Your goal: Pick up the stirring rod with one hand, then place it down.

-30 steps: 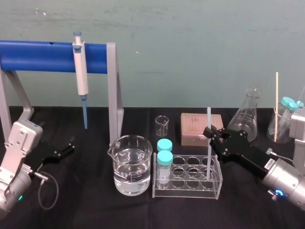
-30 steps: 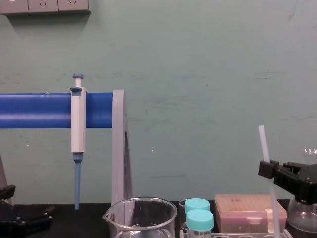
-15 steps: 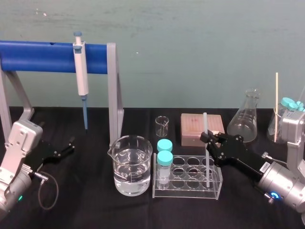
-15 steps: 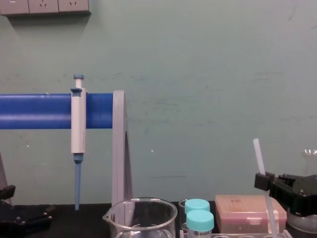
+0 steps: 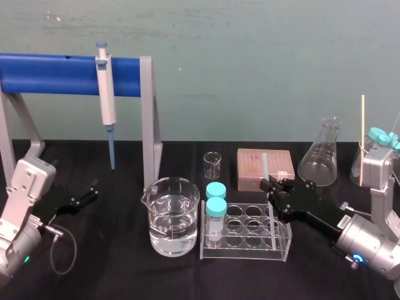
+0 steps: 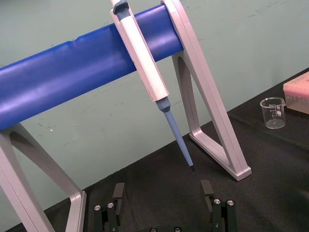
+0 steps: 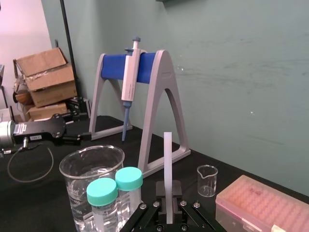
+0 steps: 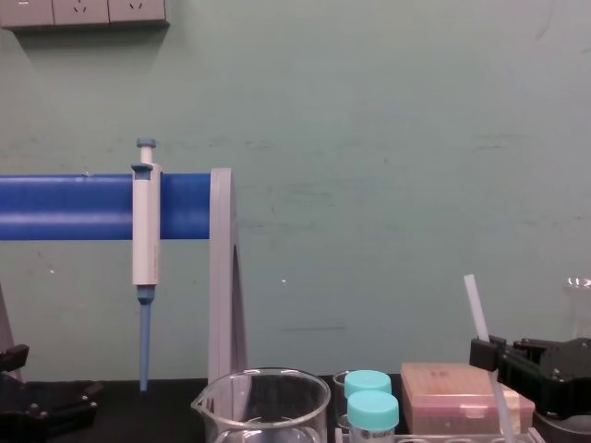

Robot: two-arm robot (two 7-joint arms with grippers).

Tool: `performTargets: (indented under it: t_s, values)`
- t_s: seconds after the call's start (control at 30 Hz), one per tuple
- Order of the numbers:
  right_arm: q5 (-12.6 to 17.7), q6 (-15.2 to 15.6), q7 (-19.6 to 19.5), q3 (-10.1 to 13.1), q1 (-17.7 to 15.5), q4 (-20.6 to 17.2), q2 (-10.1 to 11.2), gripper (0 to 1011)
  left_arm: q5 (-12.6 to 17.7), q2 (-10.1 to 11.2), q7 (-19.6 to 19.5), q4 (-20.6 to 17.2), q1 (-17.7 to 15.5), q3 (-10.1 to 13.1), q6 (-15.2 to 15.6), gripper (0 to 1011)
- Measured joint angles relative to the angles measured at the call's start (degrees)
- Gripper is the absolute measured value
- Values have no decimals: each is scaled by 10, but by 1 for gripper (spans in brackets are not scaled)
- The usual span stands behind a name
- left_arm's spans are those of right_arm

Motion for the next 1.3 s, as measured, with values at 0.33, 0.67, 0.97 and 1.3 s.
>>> performTargets:
  t_s: [0.33, 0.67, 0.97, 1.3]
  values:
    - [-4, 2, -3, -1, 0, -1, 1, 69, 0, 0, 0, 0, 0, 0, 0, 1000]
    - [-3, 2, -3, 0, 0, -2, 1, 213, 0, 0, 0, 0, 0, 0, 0, 1000]
    - [-2, 1, -3, 0, 0, -2, 1, 470, 0, 0, 0, 0, 0, 0, 0, 1000]
    - [-2, 1, -2, 0, 0, -2, 1, 809, 0, 0, 0, 0, 0, 0, 0, 1000]
